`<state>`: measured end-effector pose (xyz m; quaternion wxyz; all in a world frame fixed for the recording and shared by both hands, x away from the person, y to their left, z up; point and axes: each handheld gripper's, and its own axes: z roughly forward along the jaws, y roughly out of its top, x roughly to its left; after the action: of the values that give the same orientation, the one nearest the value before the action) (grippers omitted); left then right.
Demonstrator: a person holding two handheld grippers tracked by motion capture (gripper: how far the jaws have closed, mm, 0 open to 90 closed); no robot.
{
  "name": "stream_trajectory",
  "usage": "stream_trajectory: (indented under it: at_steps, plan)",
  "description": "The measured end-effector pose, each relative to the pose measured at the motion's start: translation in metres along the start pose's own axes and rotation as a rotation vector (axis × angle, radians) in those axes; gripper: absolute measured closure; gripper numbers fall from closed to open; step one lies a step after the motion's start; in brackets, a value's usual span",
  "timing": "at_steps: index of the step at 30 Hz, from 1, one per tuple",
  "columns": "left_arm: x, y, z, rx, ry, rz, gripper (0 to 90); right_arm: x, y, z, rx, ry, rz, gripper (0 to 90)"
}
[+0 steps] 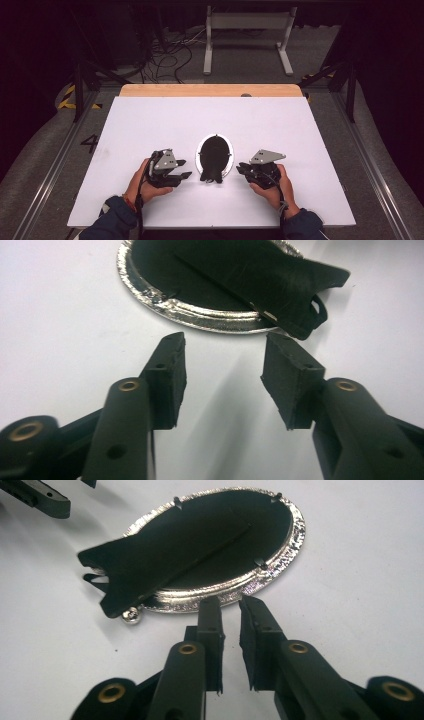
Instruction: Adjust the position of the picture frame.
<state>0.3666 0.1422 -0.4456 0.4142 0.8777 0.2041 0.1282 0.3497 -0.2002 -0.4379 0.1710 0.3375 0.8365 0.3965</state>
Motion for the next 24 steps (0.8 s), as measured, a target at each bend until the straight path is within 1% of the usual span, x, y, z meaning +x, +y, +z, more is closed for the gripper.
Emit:
stream_trajectory:
  at_steps: [1,3,4,6,7,9,10,12,14,16,18,19,20,21,22,23,24]
  plan:
    - [0.001,-0.001,-0.003,-0.008,0.001,0.000,50.0,0.000,0.000,-0.002,-0.005,0.003,-0.003,77.3]
    - [0.002,-0.006,-0.013,-0.035,0.013,-0.013,47.1,-0.001,-0.001,-0.004,-0.008,0.012,-0.003,72.9]
    - [0.003,-0.008,-0.016,-0.041,0.018,-0.021,45.3,-0.001,-0.002,-0.005,-0.007,0.015,-0.010,70.6]
    - [0.004,-0.013,-0.022,-0.055,0.030,-0.032,39.7,-0.002,-0.002,-0.007,-0.008,0.020,-0.017,65.6]
    - [0.004,-0.016,-0.024,-0.054,0.038,-0.037,36.3,-0.002,-0.002,-0.008,-0.012,0.026,-0.018,61.3]
    - [0.004,-0.021,-0.028,-0.045,0.055,-0.056,31.0,-0.003,0.000,-0.010,-0.015,0.018,-0.011,52.8]
    - [0.004,-0.023,-0.030,-0.039,0.066,-0.065,26.9,-0.003,0.000,-0.010,-0.018,0.015,-0.007,48.9]
    - [0.004,-0.028,-0.034,-0.034,0.081,-0.089,21.3,-0.003,0.000,-0.011,-0.020,0.015,-0.012,41.0]
    - [0.003,-0.032,-0.038,-0.033,0.102,-0.109,16.2,-0.002,-0.002,-0.009,-0.009,0.007,-0.019,32.0]
    - [0.002,-0.037,-0.041,-0.032,0.103,-0.139,13.2,-0.002,-0.004,-0.007,-0.002,0.001,-0.022,25.7]
    - [0.002,-0.042,-0.042,-0.012,0.092,-0.187,9.2,-0.002,-0.006,-0.004,0.017,0.014,0.004,18.6]
    - [0.002,-0.045,-0.043,-0.003,0.085,-0.192,8.1,-0.001,-0.007,-0.003,0.026,0.021,0.016,18.2]
    - [0.000,-0.048,-0.044,0.008,0.085,-0.188,8.0,-0.001,-0.008,-0.003,0.018,0.029,0.022,18.0]
    - [0.000,-0.048,-0.044,0.008,0.085,-0.188,7.1,0.000,-0.008,-0.004,0.014,0.034,0.026,17.4]
    - [-0.002,-0.050,-0.045,0.015,0.084,-0.184,6.4,0.001,-0.008,-0.005,0.014,0.034,0.023,16.2]
    - [-0.005,-0.054,-0.049,0.024,0.086,-0.165,6.3,0.001,-0.007,-0.006,0.011,0.043,0.023,15.5]
    - [-0.005,-0.054,-0.049,0.024,0.086,-0.165,6.2,0.002,-0.007,-0.007,0.008,0.050,0.028,15.6]
